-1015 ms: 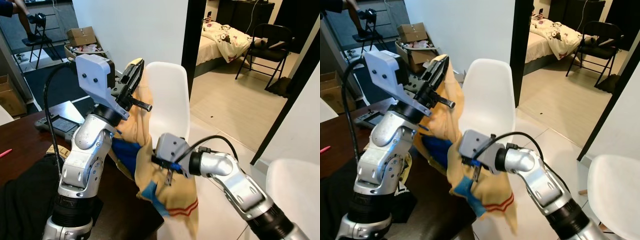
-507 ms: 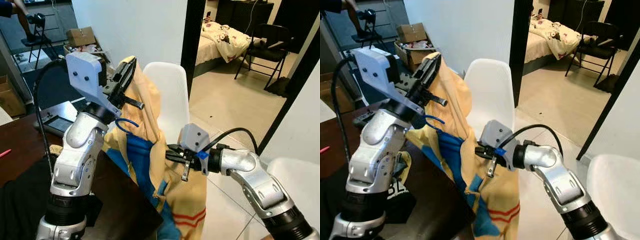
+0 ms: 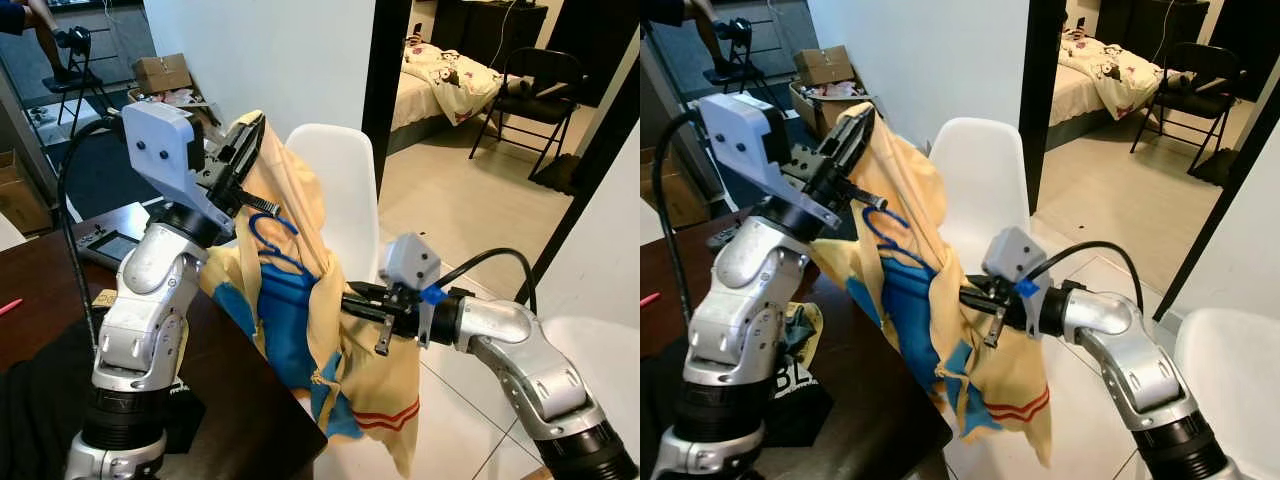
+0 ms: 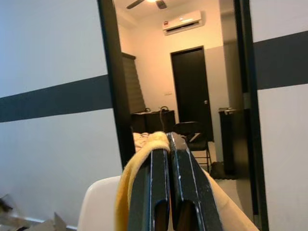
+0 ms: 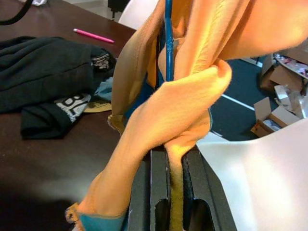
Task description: Hang hanger
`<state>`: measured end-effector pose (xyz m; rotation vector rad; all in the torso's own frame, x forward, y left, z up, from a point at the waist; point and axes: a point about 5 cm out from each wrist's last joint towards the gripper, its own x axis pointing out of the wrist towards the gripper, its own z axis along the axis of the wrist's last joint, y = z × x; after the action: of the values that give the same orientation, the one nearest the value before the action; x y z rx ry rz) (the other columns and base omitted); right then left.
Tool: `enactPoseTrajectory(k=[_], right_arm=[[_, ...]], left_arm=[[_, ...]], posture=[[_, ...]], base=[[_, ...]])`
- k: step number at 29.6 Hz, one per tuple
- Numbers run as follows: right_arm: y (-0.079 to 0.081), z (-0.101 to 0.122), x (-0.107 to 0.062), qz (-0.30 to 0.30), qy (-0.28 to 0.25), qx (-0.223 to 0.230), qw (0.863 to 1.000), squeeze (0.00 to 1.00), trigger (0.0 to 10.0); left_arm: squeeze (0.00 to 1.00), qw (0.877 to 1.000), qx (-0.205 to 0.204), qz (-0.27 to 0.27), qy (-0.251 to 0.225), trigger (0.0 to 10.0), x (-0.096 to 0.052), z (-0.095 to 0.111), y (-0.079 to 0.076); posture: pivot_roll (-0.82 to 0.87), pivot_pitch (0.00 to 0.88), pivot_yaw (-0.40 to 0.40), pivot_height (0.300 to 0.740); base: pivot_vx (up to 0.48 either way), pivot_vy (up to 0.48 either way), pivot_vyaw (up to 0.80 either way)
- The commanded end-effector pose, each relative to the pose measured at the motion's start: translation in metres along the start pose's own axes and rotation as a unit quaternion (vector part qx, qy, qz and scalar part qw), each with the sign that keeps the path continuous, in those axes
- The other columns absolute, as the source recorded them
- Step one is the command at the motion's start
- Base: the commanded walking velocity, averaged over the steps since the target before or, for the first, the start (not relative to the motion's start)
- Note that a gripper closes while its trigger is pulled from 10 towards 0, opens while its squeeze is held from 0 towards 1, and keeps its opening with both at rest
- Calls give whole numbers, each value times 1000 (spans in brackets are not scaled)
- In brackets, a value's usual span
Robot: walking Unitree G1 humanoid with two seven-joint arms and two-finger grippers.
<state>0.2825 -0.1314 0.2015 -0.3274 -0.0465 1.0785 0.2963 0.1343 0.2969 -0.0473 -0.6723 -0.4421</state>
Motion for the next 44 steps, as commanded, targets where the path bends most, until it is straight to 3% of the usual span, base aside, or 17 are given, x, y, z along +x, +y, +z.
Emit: enactPoseTrajectory(k=[1,2,3,4,13,22,25,26,29,30,35,37,38,40,42,43,44], right_arm=[[1,9,-2,3,-26,-2,1000,0,0],[1,8,-2,2,-25,-1,1000,0,0],[0,7,-2,1,-24,1,1000,0,0],[0,7,-2,0,-24,2,1000,0,0],[0,8,-2,-1,-27,7,1000,0,0],[-2,18,-12,14,-64,31,997,0,0],[-3,21,-19,28,-75,42,996,0,0],[0,24,-29,59,-89,58,993,0,0],[3,26,-36,86,-93,66,990,0,0],[5,28,-37,100,-95,66,988,0,0],[8,33,-37,122,-99,66,985,0,0],[11,36,-36,136,-102,62,983,0,0],[11,36,-36,136,-102,62,983,0,0],[15,40,-35,153,-103,61,981,0,0],[15,40,-35,153,-103,61,981,0,0],[17,41,-34,160,-103,61,980,0,0],[17,41,-34,160,-103,61,980,0,0]], left_arm=[[0,1000,1,-6,10,0,-2,-1,3],[0,1000,-8,-23,20,0,-3,-3,0],[976,998,-11,-43,37,10000,-5,-5,-1],[1000,996,-17,-64,51,10000,-7,-8,-2],[1000,991,-34,-111,69,10000,-14,0,6],[1000,981,-10,-178,73,10000,-23,43,44],[1000,972,-4,-220,84,10000,-28,60,53],[1000,954,10,-275,117,10000,-37,70,58],[1000,940,26,-312,137,10000,-41,76,62],[0,929,39,-335,154,10000,-44,77,63],[0,896,59,-393,199,10000,-51,76,61],[0,871,71,-430,228,10000,-53,72,59],[0,871,71,-430,228,10000,-53,72,59],[0,849,79,-458,252,10000,-54,68,58],[0,849,79,-458,252,10000,-54,68,58],[0,837,94,-467,270,10000,-54,62,59],[0,837,94,-467,270,10000,-54,62,59]], posture=[[65,0,22,740],[65,0,22,740],[65,0,21,740],[65,0,21,740],[65,0,21,740],[72,0,22,740],[73,0,24,740],[75,0,26,740],[75,0,26,740],[73,0,31,740],[74,0,26,740],[74,0,27,740],[74,0,27,740],[73,0,26,740],[73,0,26,740],[73,0,27,740],[73,0,27,740]], base=[[0,0,0],[0,0,0],[0,0,0],[0,0,0],[0,0,0],[0,0,0],[0,0,0],[0,0,0],[0,0,0],[0,0,0],[0,0,0],[0,0,0],[0,0,0],[0,0,0],[0,0,0],[0,0,0],[0,0,0]])
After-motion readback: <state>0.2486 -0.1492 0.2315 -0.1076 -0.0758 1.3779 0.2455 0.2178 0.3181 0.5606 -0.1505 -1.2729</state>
